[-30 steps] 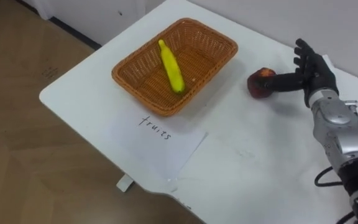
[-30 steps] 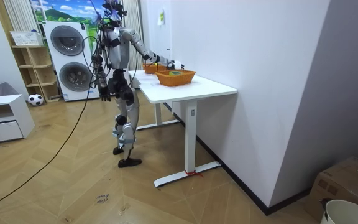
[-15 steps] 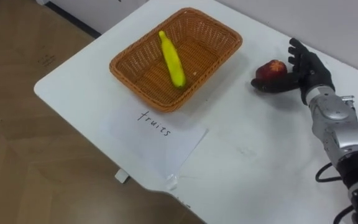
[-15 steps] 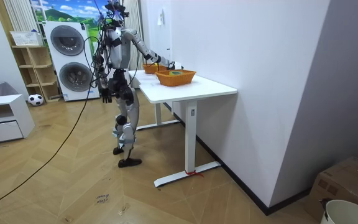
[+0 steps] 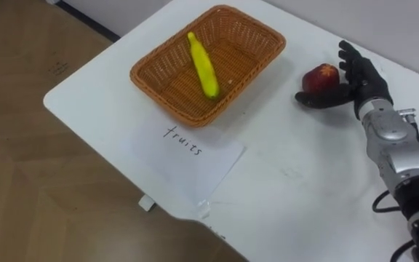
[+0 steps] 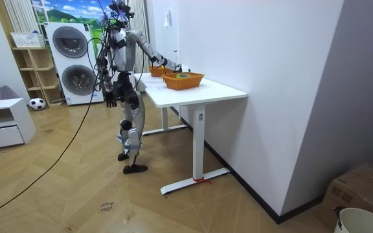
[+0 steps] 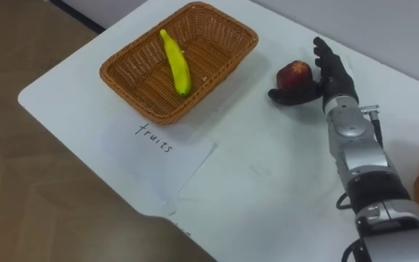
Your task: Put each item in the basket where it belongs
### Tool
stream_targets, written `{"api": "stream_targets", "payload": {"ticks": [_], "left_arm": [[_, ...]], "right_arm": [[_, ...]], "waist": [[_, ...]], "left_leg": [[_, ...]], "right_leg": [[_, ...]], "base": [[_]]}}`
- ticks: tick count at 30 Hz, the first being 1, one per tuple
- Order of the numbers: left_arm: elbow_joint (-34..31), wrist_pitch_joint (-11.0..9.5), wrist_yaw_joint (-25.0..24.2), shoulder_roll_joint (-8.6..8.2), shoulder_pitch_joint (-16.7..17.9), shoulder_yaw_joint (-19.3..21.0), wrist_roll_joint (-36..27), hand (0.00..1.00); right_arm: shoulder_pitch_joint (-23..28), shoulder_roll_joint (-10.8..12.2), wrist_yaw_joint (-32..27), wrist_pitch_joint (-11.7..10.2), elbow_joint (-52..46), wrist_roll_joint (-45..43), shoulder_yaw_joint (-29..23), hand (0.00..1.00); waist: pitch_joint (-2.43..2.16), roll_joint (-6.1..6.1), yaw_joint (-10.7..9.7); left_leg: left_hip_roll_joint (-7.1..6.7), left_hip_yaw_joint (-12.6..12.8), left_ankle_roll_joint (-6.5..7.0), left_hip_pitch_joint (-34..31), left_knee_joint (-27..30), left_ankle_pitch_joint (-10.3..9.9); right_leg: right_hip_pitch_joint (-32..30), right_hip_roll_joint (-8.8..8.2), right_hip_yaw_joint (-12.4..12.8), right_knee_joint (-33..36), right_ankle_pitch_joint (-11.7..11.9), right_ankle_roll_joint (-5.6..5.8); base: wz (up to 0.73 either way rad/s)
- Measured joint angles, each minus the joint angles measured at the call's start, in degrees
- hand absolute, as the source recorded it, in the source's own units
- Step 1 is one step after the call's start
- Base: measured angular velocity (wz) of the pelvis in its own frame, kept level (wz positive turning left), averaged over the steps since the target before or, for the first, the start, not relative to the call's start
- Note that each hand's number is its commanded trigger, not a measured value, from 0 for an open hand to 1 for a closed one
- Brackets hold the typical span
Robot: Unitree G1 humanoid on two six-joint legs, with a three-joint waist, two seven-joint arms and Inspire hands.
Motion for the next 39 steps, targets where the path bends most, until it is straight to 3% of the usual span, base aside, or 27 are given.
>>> {"api": "stream_targets", "payload": {"ticks": [15,28,33,34,35,36,39], "left_arm": [[-0.58,-0.03,-0.09,0.0,-0.16,-0.24,-0.13,0.0],[-0.65,-0.04,-0.56,0.25,-0.16,-0.23,-0.37,0.0],[-0.72,-0.15,-0.55,0.39,-0.16,-0.22,-0.37,0.0],[-0.72,-0.15,-0.56,0.41,-0.15,-0.22,-0.37,0.0],[-0.72,-0.15,-0.56,0.41,-0.15,-0.22,-0.38,0.0],[-0.72,-0.16,-0.55,0.41,-0.15,-0.22,-0.38,0.0],[-0.72,-0.19,-0.55,0.51,-0.16,-0.22,-0.4,0.0]], "right_arm": [[-0.06,-0.08,0.25,-0.01,0.09,-6.93,1.8,0.0],[-0.06,-0.36,1.67,0.76,0.11,-10.69,3.19,0.0],[-0.05,-0.58,1.85,0.82,0.33,-11.28,4.47,0.0],[-0.05,-0.58,1.85,0.82,0.44,-11.29,4.47,0.6],[-0.05,-0.58,1.85,0.82,0.49,-11.29,4.47,0.76],[-0.05,-0.58,1.85,0.82,0.51,-11.3,4.47,1.0],[-0.06,-0.58,1.76,0.82,0.55,-11.72,4.47,1.0]], "waist": [[-0.28,0.04,0.14],[-0.88,-0.47,0.11],[-0.66,-0.94,0.12],[-0.59,-1.1,0.14],[-0.53,-1.2,0.15],[-0.51,-1.24,0.15],[-0.49,-1.28,0.15]], "left_leg": [[0.05,0.31,0.0,-0.13,0.27,0.01],[0.08,0.45,-0.01,0.0,0.24,0.03],[0.09,0.44,-0.03,0.32,0.21,0.04],[0.08,0.43,-0.03,0.31,0.21,0.04],[0.08,0.43,-0.03,0.29,0.22,0.04],[0.07,0.43,-0.03,0.28,0.22,0.04],[0.07,0.43,-0.03,0.26,0.21,0.04]], "right_leg": [[-0.2,-0.04,0.16,0.19,0.05,-0.07],[-0.18,-0.09,0.23,0.37,0.05,-0.08],[0.18,-0.08,0.14,0.36,0.05,-0.08],[0.19,-0.08,0.12,0.36,0.06,-0.09],[0.2,-0.08,0.11,0.36,0.07,-0.11],[0.2,-0.09,0.11,0.36,0.08,-0.12],[0.19,-0.09,0.07,0.36,0.09,-0.14]], "base": [[0.0],[0.0],[0.0],[0.0],[0.0],[0.0],[0.0]]}}
